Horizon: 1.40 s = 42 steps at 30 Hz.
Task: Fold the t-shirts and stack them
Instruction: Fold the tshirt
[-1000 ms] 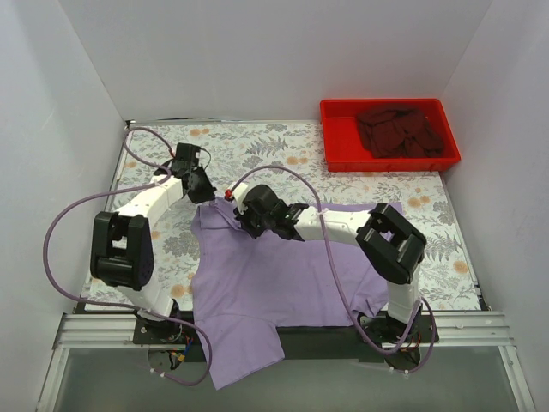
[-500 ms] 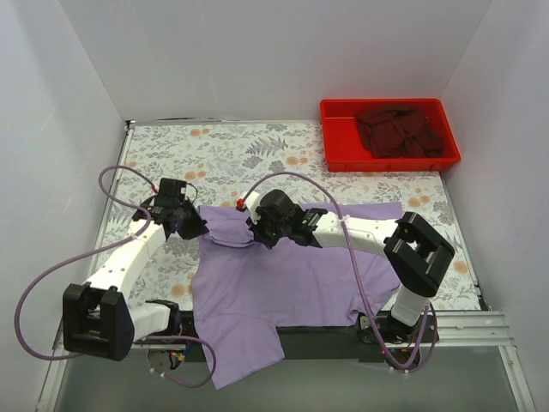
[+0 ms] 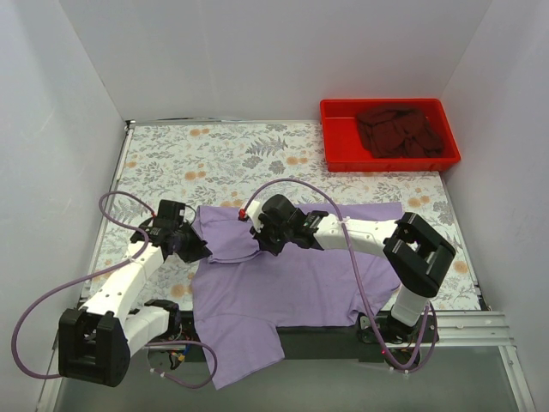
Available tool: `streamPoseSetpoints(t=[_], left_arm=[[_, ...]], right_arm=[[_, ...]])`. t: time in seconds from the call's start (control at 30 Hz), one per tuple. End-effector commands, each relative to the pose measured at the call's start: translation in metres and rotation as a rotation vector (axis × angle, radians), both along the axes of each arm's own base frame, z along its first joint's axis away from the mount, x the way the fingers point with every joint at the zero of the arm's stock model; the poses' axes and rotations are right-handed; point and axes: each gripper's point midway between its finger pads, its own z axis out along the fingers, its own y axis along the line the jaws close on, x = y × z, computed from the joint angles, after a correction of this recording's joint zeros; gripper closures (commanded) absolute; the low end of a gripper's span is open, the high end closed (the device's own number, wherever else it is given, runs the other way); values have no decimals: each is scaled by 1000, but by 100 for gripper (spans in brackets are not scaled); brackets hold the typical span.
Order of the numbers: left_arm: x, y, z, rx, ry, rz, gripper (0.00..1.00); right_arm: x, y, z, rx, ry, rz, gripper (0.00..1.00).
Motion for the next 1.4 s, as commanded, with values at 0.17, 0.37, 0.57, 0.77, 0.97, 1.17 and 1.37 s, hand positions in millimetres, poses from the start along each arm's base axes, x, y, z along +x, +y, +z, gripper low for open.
streamPoseSetpoints(t=[0.17,0.37,0.57,0.77,0.97,1.17,1.37], left_arm=[[-16,-8,-3,-51,53,-7,100],[-27,-13,-3,-104,48,15,98],[-11,-4,23,-56,-40,41,78],[40,37,39,171,-179,127,46],[103,51,23,260,-188,127,45],[144,56,0,309,-149,96,50],[158,55,-23,318,-86,68,61]], right_arm=[[-17,0,2,3,34,90,99],[-22,-4,-3,-23,62,107,81],[-11,-15,18,-44,4,38,36],[60,-97,39,-118,-107,-364,29],[121,-227,58,6,-54,-901,32],[136,-331,50,138,-7,-1279,36],[138,-384,29,236,59,-1467,38]])
